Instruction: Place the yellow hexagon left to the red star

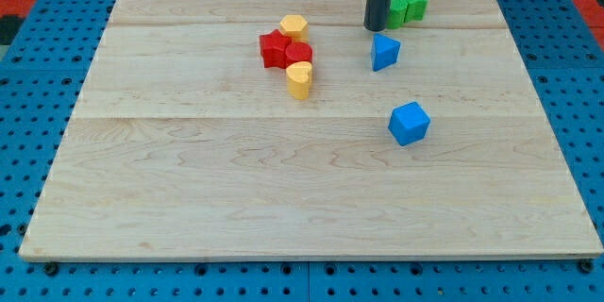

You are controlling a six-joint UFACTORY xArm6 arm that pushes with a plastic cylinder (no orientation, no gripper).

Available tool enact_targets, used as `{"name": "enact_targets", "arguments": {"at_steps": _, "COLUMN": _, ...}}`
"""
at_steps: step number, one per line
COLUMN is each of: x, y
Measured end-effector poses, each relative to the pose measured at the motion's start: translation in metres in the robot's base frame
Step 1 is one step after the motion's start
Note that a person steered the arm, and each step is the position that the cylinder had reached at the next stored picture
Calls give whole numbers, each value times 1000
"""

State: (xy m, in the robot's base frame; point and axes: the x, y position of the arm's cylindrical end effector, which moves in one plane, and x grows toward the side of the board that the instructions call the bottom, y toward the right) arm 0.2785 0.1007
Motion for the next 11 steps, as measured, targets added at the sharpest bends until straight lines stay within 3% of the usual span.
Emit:
{"name": "enact_targets", "arguments": {"at_steps": 2, "x": 11, "y": 1}}
{"name": "enact_targets", "arguments": {"at_steps": 4, "x": 7, "y": -137}}
{"name": "enact_targets", "arguments": {"at_steps": 7, "x": 12, "y": -155}}
{"name": "enact_targets", "arguments": {"at_steps": 10, "x": 45, "y": -233}}
{"name": "enact_targets", "arguments": {"at_steps": 11, "x": 20, "y": -259}}
